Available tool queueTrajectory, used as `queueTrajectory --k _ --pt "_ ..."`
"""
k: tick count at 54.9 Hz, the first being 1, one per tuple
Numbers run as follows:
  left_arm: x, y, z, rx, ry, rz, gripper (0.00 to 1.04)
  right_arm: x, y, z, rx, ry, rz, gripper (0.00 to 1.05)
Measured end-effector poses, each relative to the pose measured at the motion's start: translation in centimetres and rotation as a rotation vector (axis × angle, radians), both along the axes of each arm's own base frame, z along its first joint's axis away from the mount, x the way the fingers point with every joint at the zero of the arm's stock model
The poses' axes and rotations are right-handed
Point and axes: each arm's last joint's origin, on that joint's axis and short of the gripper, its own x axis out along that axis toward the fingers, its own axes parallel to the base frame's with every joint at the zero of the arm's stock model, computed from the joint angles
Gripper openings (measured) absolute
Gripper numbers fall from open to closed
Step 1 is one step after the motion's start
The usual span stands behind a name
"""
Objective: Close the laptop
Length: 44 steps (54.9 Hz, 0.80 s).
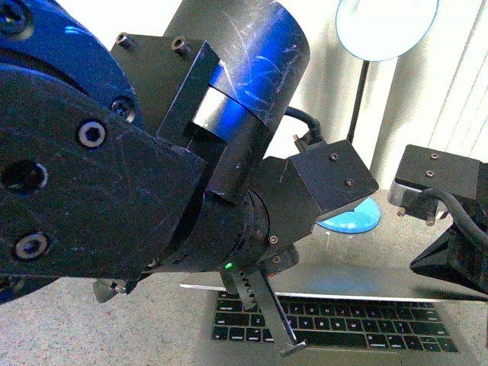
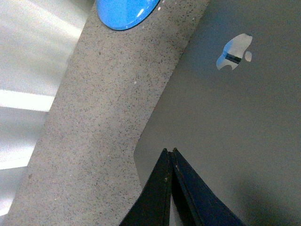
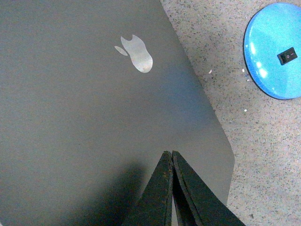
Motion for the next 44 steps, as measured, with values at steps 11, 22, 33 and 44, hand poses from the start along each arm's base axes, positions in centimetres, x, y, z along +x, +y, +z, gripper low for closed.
queueTrajectory --k 11,22,33,44 --pt "-0.1 0.1 -0.5 -0.001 0.014 -0.005 0.04 -0.1 0.1 -0.4 0.003 0.011 0.004 0.03" --pt "-0.3 0.0 -1.5 0.006 0.033 -0.009 0.04 -0.4 0.2 -0.9 0.007 0.028 0.014 0.03" --pt "-0.3 0.0 -2.1 0.009 0.047 -0.010 0.04 -0.6 0.3 -1.5 0.007 0.041 0.018 0.03" --pt "-0.4 -0.1 -2.4 0.005 0.050 -0.012 0.04 -0.7 0.3 -2.3 0.009 0.053 0.019 0.03"
